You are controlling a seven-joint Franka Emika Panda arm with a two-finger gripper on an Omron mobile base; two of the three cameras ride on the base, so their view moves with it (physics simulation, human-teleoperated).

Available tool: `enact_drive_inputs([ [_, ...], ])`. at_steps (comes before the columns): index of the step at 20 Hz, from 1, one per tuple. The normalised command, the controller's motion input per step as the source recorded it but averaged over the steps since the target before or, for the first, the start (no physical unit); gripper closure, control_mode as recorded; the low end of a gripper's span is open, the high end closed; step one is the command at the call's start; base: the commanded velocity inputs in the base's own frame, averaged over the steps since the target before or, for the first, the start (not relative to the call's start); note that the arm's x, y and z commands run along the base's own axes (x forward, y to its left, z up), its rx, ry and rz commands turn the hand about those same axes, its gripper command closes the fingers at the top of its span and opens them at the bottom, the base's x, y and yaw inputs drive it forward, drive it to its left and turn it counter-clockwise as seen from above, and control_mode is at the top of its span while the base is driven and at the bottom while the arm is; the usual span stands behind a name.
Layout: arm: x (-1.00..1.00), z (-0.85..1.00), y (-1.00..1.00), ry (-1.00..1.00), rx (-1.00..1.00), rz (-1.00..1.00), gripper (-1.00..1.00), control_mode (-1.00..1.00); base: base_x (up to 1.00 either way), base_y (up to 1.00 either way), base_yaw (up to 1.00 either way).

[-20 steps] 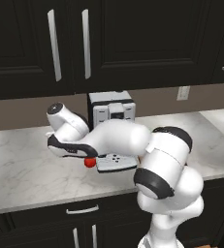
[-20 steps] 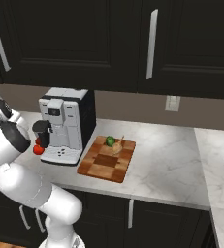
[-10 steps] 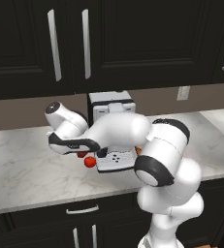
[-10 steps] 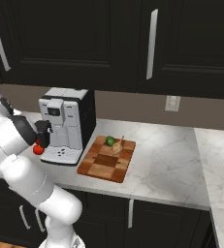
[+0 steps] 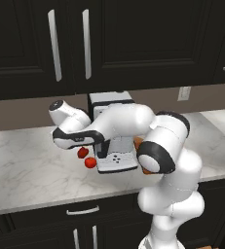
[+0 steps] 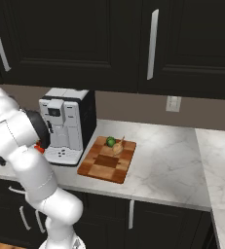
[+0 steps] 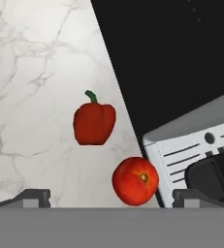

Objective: Place the avocado, onion, tomato, and bell pepper on the cutting board.

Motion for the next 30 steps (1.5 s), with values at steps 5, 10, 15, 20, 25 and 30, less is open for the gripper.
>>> enact_drive_inputs([
  [5, 0.01, -0.39, -0.03, 0.01, 0.0, -0.01, -1.0, -1.0, 0.0, 0.0, 0.0],
  [10, 0.03, -0.22, 0.0, 0.0, 0.0, -0.03, -1.0, -1.0, 0.0, 0.0, 0.0],
  [15, 0.0, -0.09, -0.01, 0.0, 0.0, -0.04, -1.0, -1.0, 0.0, 0.0, 0.0],
  [20, 0.0, 0.0, -0.03, 0.0, 0.0, -0.04, -1.0, -1.0, 0.0, 0.0, 0.0],
  [25, 0.0, -0.01, -0.08, 0.0, 0.0, -0.05, -1.0, -1.0, 0.0, 0.0, 0.0],
  [30, 0.0, -0.07, -0.16, -0.04, 0.0, -0.14, -1.0, -1.0, 0.0, 0.0, 0.0],
])
